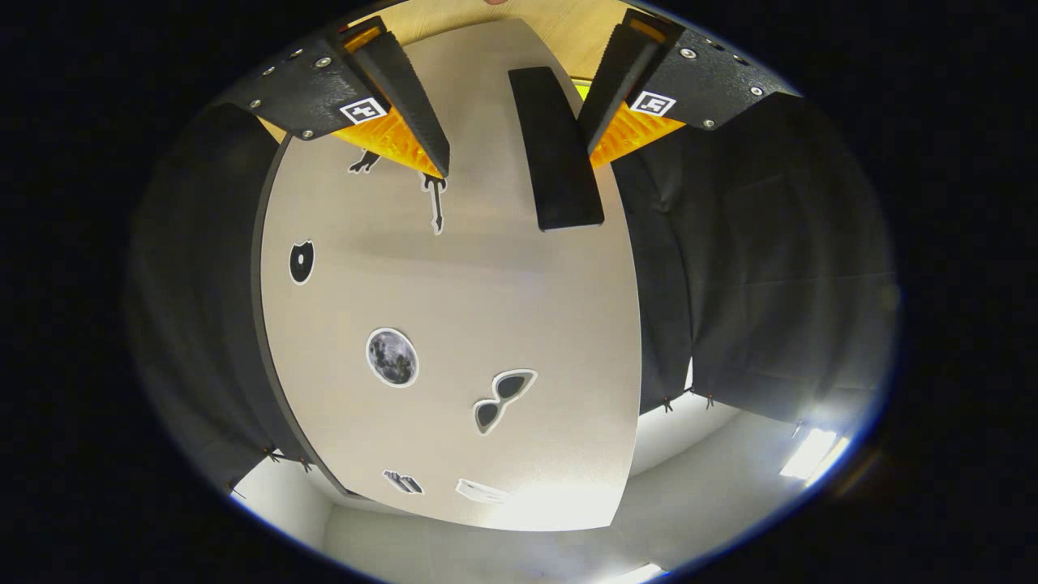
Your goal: Open the shoe cabinet door, grab the shoes and put them into the shoe cabinet, then close the shoe cabinet door.
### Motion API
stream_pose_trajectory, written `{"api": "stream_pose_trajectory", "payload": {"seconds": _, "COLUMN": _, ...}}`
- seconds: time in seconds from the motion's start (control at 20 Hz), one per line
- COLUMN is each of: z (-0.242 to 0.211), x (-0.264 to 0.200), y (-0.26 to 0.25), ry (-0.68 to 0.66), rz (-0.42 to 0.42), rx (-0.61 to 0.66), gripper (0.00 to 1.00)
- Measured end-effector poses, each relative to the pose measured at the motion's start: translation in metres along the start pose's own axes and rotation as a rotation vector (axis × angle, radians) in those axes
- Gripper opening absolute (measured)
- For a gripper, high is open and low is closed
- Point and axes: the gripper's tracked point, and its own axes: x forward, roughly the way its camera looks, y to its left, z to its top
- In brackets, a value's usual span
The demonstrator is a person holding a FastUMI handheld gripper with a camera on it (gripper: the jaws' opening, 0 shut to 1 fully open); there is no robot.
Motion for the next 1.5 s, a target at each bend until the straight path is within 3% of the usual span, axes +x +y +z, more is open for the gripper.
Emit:
{"api": "stream_pose_trajectory", "payload": {"seconds": 0.65, "z": 0.002, "x": 0.037, "y": 0.013, "ry": -0.044, "rz": -0.18, "rx": -0.08, "gripper": 0.93}}
{"api": "stream_pose_trajectory", "payload": {"seconds": 1.5, "z": -0.002, "x": 0.058, "y": 0.013, "ry": -0.034, "rz": -0.257, "rx": -0.118, "gripper": 0.94}}
